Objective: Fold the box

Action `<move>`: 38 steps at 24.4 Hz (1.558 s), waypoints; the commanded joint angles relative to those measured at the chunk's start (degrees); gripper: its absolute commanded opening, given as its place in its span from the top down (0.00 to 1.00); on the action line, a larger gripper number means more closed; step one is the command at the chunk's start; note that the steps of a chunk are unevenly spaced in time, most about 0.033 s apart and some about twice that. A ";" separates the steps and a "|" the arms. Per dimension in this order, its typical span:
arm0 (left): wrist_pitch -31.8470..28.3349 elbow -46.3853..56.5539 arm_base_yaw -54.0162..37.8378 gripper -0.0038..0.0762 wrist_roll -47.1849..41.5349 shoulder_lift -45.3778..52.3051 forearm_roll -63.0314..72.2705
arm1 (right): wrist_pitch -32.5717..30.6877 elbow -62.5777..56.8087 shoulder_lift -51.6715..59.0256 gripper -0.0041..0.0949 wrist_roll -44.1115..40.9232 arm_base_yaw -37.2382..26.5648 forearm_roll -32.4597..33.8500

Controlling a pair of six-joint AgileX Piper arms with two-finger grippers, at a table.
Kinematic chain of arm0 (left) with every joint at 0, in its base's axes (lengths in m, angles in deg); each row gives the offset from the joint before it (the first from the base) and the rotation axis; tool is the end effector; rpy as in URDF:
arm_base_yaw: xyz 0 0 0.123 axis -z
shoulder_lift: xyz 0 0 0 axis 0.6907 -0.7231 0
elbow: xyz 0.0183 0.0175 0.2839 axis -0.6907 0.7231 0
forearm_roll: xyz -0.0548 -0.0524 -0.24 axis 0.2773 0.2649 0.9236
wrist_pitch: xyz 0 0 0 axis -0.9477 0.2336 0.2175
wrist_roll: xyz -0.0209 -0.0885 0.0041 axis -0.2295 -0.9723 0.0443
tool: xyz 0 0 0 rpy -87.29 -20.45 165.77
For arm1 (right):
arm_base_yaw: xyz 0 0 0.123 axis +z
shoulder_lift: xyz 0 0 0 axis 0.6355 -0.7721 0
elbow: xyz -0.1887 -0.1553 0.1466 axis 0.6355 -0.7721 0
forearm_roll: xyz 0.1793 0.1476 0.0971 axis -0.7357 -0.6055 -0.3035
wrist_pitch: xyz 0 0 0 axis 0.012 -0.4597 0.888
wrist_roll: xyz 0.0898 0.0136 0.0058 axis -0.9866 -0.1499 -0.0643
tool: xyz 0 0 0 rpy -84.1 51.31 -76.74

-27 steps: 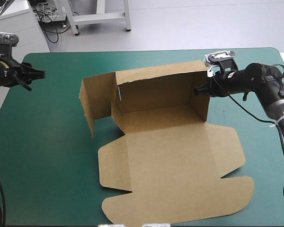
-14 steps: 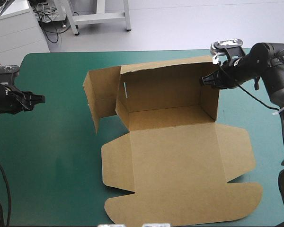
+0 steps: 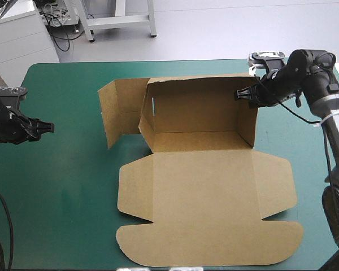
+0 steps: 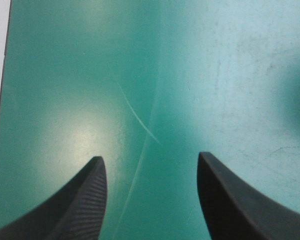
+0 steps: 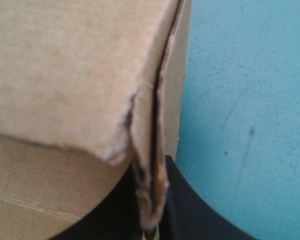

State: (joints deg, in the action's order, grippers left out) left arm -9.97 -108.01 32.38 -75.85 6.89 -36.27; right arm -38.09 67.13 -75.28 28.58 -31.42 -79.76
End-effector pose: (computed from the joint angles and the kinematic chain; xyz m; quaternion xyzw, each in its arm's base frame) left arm 0.2782 0.0581 0.3602 -0.0396 0.9681 0.0521 0.2418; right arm 0.3601 0.0675 0.3811 -0.0959 0.9607 0.1037 0.2389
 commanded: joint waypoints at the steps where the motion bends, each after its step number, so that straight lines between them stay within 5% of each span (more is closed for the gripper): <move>1: -1.63 -1.36 0.04 0.47 0.00 1.93 0.65 | -0.23 1.87 0.50 0.98 -0.46 0.06 -2.21; 10: -1.63 -1.36 0.04 0.47 0.00 1.93 1.32 | 0.99 2.59 -6.54 0.97 3.30 0.06 -0.32; 14: -1.50 -1.36 0.04 0.47 0.00 1.93 1.32 | 6.51 2.75 -7.14 0.89 4.04 0.06 0.31; 19: -1.63 -1.36 0.04 0.47 0.00 1.93 1.71 | 16.23 4.29 -7.14 0.33 5.35 0.06 0.62; 21: -1.86 -1.36 0.04 0.47 0.00 1.93 1.71 | 16.76 4.70 -7.14 0.24 6.12 0.06 0.73; 29: -1.97 -1.36 0.04 0.47 0.47 1.93 2.71 | 0.74 16.70 -5.81 0.24 4.94 0.12 1.95; 38: -3.12 -1.36 0.04 0.47 3.39 1.93 6.67 | -0.10 14.22 0.88 0.25 -1.61 6.28 8.96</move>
State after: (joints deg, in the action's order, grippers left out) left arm -10.38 -107.97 32.38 -72.60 6.89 -30.58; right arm -38.14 80.62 -78.44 28.79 -27.13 -71.62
